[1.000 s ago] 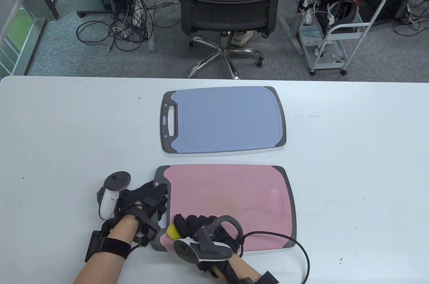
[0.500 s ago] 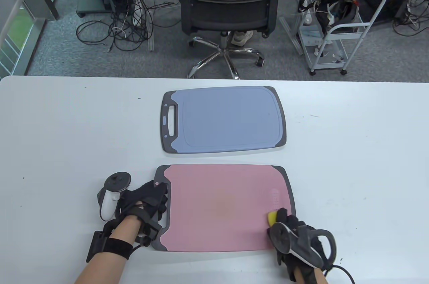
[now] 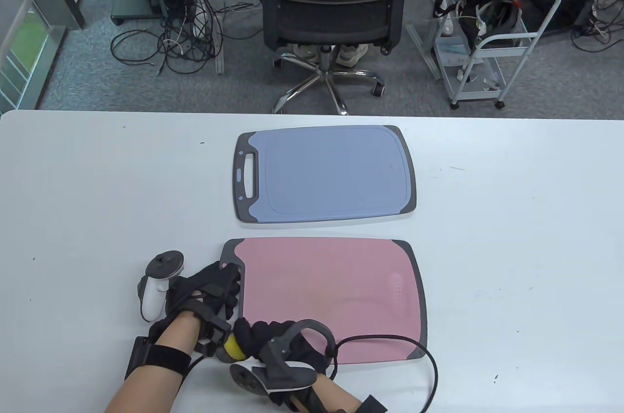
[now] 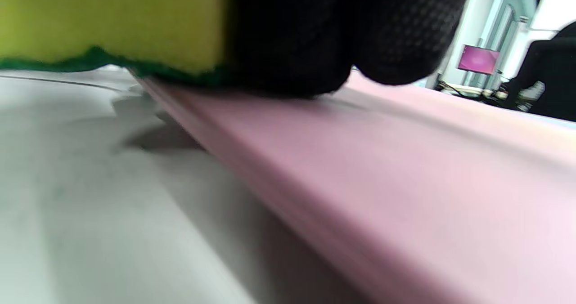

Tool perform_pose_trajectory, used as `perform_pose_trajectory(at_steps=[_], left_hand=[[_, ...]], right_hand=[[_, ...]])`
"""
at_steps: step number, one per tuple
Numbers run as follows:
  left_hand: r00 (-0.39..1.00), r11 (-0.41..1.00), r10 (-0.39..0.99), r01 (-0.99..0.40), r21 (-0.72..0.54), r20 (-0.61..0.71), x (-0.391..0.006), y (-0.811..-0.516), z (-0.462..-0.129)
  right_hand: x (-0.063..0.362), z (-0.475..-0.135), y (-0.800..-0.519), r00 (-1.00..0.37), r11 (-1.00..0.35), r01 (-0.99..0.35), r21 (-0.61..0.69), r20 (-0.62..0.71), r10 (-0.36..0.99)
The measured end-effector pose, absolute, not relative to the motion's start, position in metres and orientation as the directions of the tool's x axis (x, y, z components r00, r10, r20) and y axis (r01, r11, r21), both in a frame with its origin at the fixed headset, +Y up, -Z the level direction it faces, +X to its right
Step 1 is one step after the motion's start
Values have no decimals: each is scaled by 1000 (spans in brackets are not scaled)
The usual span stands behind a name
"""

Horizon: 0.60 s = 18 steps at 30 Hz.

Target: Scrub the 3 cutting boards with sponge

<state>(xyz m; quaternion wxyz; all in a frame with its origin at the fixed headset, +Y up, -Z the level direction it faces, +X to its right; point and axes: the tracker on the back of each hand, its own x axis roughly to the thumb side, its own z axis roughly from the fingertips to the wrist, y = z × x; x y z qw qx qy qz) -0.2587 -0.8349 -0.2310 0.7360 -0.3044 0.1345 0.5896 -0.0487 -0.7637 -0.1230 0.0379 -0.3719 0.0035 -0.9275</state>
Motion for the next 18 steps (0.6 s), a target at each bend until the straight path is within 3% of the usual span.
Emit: perform_pose_trajectory(at_steps=[5, 11, 14, 18], left_hand=[[267, 123, 786, -951, -283, -558, -259, -835, -231], [258, 111, 781, -954, -280, -569, -260, -835, -231], [244, 98, 770, -958, -268, -590, -262, -836, -232], [223, 86, 771, -965, -249, -596, -263, -836, -230]], right_hand=[[46, -127, -771, -839, -995, 96, -1, 538, -81], [170, -131, -779, -962, -994, 85, 74, 266, -62], [219, -129, -781, -986, -991, 89, 99, 150, -74], [254, -129, -783, -999, -993, 20, 120, 30, -16]])
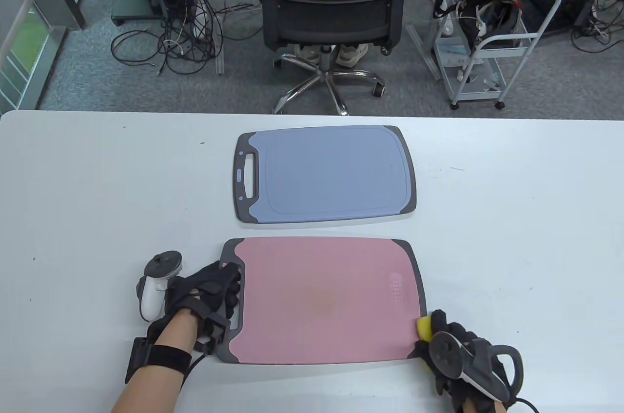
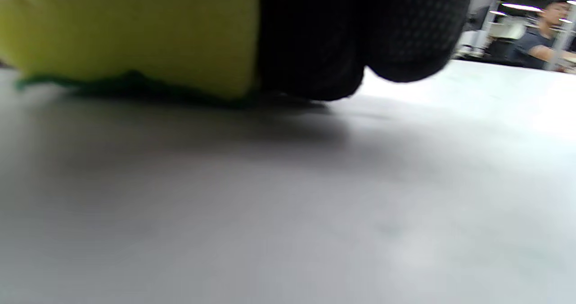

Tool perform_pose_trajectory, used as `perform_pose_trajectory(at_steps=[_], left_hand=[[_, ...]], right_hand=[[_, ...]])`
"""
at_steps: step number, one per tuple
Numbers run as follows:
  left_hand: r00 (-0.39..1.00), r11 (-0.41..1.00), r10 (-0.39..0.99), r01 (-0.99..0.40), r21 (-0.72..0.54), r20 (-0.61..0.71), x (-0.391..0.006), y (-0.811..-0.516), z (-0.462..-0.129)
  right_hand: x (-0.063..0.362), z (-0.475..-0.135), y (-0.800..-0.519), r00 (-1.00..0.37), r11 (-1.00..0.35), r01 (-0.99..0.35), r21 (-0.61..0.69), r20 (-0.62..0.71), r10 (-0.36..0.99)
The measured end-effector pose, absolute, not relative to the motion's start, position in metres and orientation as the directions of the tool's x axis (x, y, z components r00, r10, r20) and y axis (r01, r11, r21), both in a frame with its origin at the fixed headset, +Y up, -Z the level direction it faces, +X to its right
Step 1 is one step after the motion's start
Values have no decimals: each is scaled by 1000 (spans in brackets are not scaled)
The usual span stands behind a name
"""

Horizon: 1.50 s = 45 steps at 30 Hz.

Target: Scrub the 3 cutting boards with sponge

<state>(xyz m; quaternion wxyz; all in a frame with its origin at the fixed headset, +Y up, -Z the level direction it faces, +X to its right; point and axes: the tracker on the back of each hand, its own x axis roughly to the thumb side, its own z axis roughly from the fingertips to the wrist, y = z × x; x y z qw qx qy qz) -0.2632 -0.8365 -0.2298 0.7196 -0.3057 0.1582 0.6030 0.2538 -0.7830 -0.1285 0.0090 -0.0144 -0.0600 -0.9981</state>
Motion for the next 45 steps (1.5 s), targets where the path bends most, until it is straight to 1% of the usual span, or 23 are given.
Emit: perform_pose_trajectory(at_steps=[3, 5, 7, 9, 11, 12, 13, 14, 15, 16, 17, 18, 20, 23, 24, 25, 26, 30, 34, 39, 40, 42, 45], left_hand=[[189, 4, 776, -956, -294, -602, -264, -836, -229], [138, -57, 813, -948, -313, -566, -265, -833, -228], [114, -31, 887, -952, -304, -448, -265, -825, -228], [116, -5, 931, -944, -330, -346, -262, -807, -230], [160, 100, 976, -933, -344, -151, -260, -779, -229], [206, 193, 979, -926, -325, -5, -258, -757, -225], [262, 296, 952, -917, -267, 156, -258, -734, -218], [285, 342, 925, -912, -226, 250, -258, -724, -213], [329, 411, 848, -903, -124, 416, -257, -706, -201], [377, 434, 768, -901, 13, 518, -256, -694, -188], [418, 459, 705, -885, 80, 573, -254, -687, -181], [480, 545, 620, -832, 100, 620, -253, -683, -174], [618, 728, 484, -677, 107, 620, -249, -689, -174], [653, 859, 437, -508, -71, 619, -236, -721, -177], [678, 899, 375, -432, -70, 632, -231, -726, -174], [720, 957, 201, -290, 24, 665, -224, -729, -171], [717, 971, 88, -215, 99, 692, -218, -731, -170], [712, 976, -31, -131, 176, 701, -203, -739, -171], [682, 968, -118, -82, 237, 722, -202, -758, -165], [657, 957, -27, -199, 209, 754, -207, -763, -166], [659, 959, -38, -188, 214, 751, -207, -763, -166], [644, 967, -69, -144, 209, 762, -203, -764, -165], [628, 969, -61, -148, 196, 776, -200, -764, -166]], right_hand=[[263, -132, -782, -999, -991, 45, 126, -25, -48], [266, -132, -782, -999, -995, -6, 103, -54, 1], [270, -133, -782, -996, -995, -53, 84, -74, 47], [275, -133, -780, -993, -995, -71, 73, -94, 64], [280, -132, -778, -990, -995, -92, 46, -115, 86], [283, -131, -776, -987, -995, -99, 27, -126, 95], [286, -130, -773, -984, -994, -112, 2, -137, 111], [287, -129, -772, -983, -993, -120, -11, -141, 121], [290, -127, -770, -978, -989, -144, -38, -149, 148], [292, -126, -768, -971, -983, -171, -61, -158, 179], [294, -125, -768, -967, -979, -188, -74, -162, 198], [296, -125, -767, -962, -975, -205, -85, -168, 217], [299, -125, -767, -959, -974, -212, -82, -176, 224], [303, -124, -767, -950, -967, -241, -86, -182, 253], [303, -124, -768, -947, -964, -251, -90, -183, 264], [303, -123, -768, -947, -963, -253, -93, -181, 266], [302, -122, -767, -950, -965, -244, -93, -179, 257], [303, -121, -767, -948, -963, -250, -97, -178, 264], [306, -122, -768, -954, -970, -226, -85, -182, 238], [312, -126, -768, -929, -953, -277, -122, -220, 298], [311, -128, -768, -928, -952, -278, -126, -220, 301], [297, -137, -765, -935, -954, -271, -129, -199, 293], [258, -159, -756, -968, -970, -216, -109, -107, 227]])
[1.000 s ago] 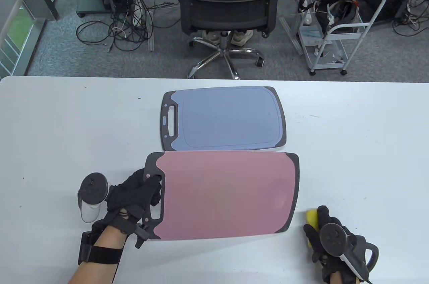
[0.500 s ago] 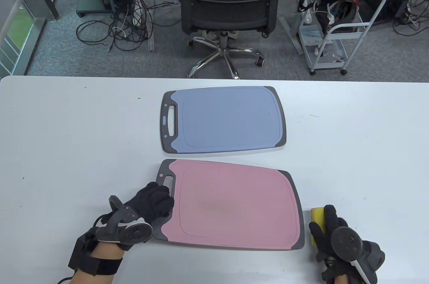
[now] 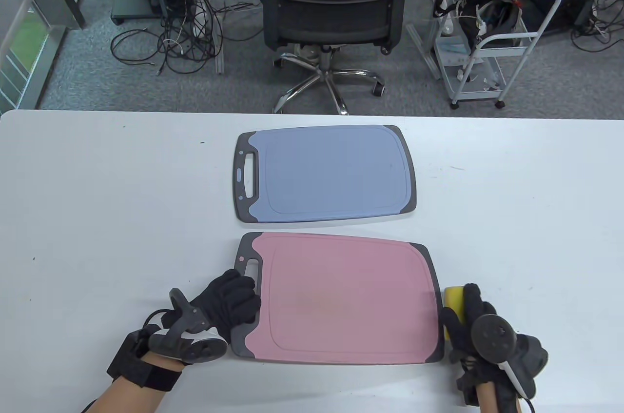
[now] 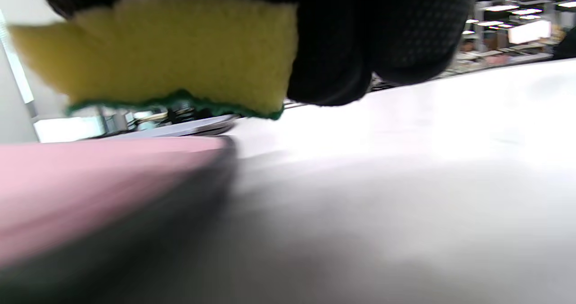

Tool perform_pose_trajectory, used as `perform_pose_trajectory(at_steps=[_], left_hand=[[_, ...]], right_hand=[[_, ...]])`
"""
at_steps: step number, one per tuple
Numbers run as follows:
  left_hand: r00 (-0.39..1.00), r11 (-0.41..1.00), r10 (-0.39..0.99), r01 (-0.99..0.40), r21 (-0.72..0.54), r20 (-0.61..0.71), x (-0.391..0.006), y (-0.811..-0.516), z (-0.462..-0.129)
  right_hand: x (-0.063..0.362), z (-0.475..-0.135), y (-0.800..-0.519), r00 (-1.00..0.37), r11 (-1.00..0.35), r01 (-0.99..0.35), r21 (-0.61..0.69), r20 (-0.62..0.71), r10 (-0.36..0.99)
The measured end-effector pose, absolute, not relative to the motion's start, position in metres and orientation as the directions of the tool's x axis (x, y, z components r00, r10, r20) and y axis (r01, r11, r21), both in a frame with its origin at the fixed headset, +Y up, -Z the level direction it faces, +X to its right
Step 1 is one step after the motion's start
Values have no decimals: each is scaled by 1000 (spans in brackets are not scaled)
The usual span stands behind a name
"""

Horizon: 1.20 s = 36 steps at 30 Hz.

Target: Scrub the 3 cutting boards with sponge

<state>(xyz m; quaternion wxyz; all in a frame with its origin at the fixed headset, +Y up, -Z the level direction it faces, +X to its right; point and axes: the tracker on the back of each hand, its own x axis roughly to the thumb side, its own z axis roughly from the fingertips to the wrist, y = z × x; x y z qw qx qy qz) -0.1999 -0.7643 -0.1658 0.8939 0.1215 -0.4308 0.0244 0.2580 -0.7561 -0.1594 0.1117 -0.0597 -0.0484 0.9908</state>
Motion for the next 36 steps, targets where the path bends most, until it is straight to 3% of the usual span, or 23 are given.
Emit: perform_pose_trajectory(at_steps=[7, 11, 14, 16, 19, 25, 27, 30, 33, 36], left_hand=[[525, 965, -92, -162, 206, 846, -194, -764, -159], [542, 969, -74, -159, 189, 837, -193, -765, -161], [558, 973, -63, -151, 176, 827, -193, -766, -163], [559, 975, -69, -137, 175, 826, -191, -766, -164], [558, 975, -65, -141, 172, 827, -191, -767, -164], [552, 975, -67, -140, 171, 831, -190, -767, -164], [553, 974, -62, -148, 172, 831, -190, -767, -164], [553, 973, -65, -150, 176, 831, -190, -767, -163], [550, 970, -66, -161, 183, 833, -189, -767, -162], [550, 970, -64, -163, 182, 833, -189, -767, -162]], right_hand=[[88, -241, -723, -963, -985, -171, -23, 214, 162], [-4, -259, -722, -927, -992, -127, 28, 352, 128], [-36, -264, -731, -919, -999, -6, 35, 394, 20], [-29, -269, -736, -925, -995, 92, 39, 373, -71], [27, -280, -744, -967, -994, 77, 78, 247, -55], [208, -268, -768, -970, -983, 17, 185, -235, -61], [233, -260, -770, -953, -980, -4, 200, -297, -56], [214, -258, -769, -974, -983, 17, 183, -218, -58], [137, -255, -759, -996, -989, 28, 147, 84, -16], [53, -230, -745, -924, -993, 11, 117, 380, 35]])
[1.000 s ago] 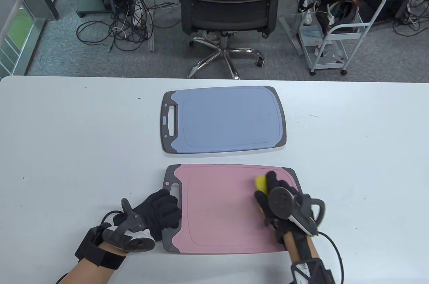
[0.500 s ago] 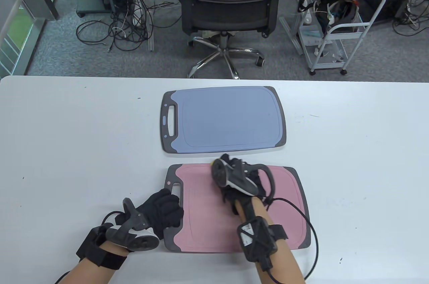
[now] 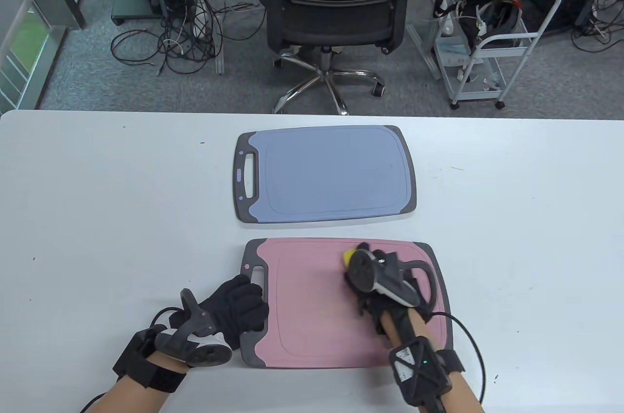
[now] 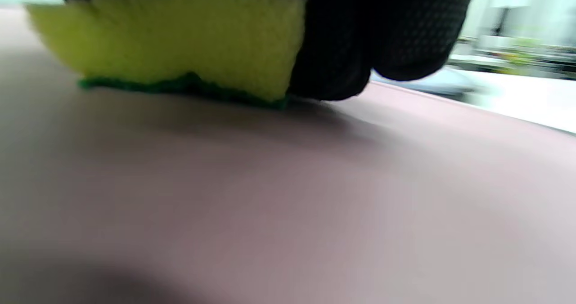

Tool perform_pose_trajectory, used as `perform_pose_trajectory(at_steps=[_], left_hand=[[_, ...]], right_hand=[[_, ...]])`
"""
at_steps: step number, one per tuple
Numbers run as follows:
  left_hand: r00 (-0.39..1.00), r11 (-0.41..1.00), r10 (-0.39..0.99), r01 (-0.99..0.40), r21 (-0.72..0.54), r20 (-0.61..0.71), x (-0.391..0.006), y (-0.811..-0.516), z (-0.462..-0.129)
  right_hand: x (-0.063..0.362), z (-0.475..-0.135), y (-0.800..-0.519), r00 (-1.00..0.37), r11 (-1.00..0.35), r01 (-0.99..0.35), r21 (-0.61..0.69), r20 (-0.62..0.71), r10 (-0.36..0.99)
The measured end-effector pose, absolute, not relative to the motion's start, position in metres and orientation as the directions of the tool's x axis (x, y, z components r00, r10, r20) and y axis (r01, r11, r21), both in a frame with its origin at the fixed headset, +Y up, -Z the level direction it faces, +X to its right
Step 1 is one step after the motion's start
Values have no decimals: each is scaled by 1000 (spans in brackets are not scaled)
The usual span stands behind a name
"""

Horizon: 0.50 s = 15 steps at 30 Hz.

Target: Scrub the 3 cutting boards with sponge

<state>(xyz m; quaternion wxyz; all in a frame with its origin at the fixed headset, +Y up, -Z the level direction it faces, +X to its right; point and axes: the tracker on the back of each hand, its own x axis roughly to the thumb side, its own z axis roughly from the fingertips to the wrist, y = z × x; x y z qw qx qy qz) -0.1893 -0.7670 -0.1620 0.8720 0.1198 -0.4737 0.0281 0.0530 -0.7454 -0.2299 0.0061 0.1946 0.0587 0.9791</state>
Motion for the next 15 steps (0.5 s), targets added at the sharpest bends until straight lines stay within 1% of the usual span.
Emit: perform_pose_trajectory(at_steps=[1, 3, 5, 6, 7, 8, 11, 12, 13, 15], left_hand=[[549, 970, -65, -162, 182, 833, -189, -767, -162], [549, 969, -66, -163, 183, 833, -189, -767, -162], [547, 969, -68, -163, 185, 834, -189, -767, -161], [547, 969, -72, -161, 190, 834, -189, -767, -161], [547, 969, -75, -159, 191, 834, -189, -767, -161], [547, 969, -75, -158, 191, 834, -188, -767, -161], [550, 970, -64, -161, 181, 833, -189, -767, -162], [550, 970, -65, -160, 182, 832, -189, -767, -162], [550, 970, -67, -158, 183, 832, -189, -767, -162], [550, 970, -72, -156, 187, 832, -188, -767, -161]], right_hand=[[26, -217, -741, -881, -995, 23, 99, 472, 27], [-4, -200, -736, -811, -997, 57, 42, 584, -22], [-4, -196, -737, -807, -996, 82, 24, 588, -52], [6, -197, -738, -817, -997, 67, 41, 576, -31], [19, -201, -740, -843, -997, 42, 60, 538, -3], [39, -206, -743, -885, -996, 40, 82, 466, 3], [106, -217, -753, -966, -991, 66, 116, 258, -34], [136, -218, -757, -987, -989, 65, 132, 155, -44], [156, -218, -760, -995, -988, 56, 143, 86, -44], [212, -214, -768, -992, -985, 7, 170, -124, -29]])
